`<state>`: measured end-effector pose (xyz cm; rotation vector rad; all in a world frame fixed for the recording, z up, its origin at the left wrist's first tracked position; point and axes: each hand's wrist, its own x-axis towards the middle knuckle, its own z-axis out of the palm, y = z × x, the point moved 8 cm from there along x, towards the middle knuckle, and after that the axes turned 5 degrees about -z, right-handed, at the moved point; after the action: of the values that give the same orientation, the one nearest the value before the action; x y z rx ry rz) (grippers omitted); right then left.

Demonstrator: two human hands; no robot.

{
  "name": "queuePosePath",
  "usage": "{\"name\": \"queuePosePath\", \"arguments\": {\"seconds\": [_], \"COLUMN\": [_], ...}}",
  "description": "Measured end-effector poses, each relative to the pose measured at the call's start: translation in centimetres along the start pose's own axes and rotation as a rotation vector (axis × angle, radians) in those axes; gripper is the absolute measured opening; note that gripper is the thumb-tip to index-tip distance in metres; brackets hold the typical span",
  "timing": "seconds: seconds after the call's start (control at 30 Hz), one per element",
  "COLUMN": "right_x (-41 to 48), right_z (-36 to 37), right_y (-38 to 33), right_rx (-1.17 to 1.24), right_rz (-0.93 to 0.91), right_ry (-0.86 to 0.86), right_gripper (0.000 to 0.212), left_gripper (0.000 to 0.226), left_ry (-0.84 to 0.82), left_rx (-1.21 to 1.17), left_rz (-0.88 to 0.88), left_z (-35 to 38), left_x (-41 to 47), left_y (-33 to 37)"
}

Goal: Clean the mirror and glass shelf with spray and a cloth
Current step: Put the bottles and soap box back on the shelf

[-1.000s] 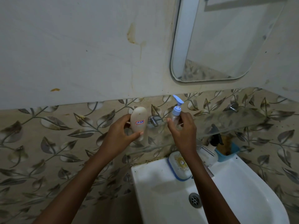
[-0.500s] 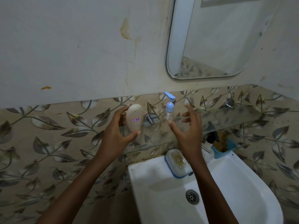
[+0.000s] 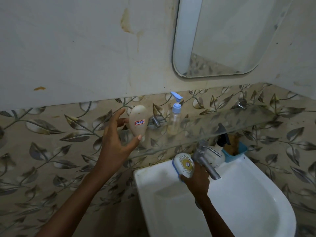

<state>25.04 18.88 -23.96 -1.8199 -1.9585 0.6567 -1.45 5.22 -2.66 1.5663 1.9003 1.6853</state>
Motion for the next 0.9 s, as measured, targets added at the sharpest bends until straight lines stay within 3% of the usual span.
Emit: {"name": "queuePosePath", "arguments": {"seconds": [0.17,0.3,0.53,0.73,0.9], "right_x": [0.3,-0.8,-4.3,-5.0,-1.0], "right_z": [0.7,-0.3,-12.1,-21.5,-22.8], "right_y": [0.3,0.4,1.9,-1.3,-6.1], "right_rx": [-0.086,0.184,0.275,0.389,0.44], "right_rz": [0.017,0.048,0.013,-0.225,-0.302], "right_ry": [0.05,0.017,0.232,0.421,0.472], "right_gripper": [0.097,0.094,0.087,0.064,0.06], "left_gripper": [0.084,0.086,0.077,0.066,0.068], "left_ry": [0.037,0.033,0.041,0.034,0.012], "left_rx": [0.017,-0.008,-0.049,-0.064,-0.075], "left_rz": [-0.001,-0.002,-0.007,-0.014,-0.009], "left_z": [-0.3,-0.1,-0.2,0.0,0.4], "left_x": [-0.1,-0.3,-0.5,-0.3,-0.2], "left_y": [-0.1,-0.6,-1.1,-0.6,-0.3]}}
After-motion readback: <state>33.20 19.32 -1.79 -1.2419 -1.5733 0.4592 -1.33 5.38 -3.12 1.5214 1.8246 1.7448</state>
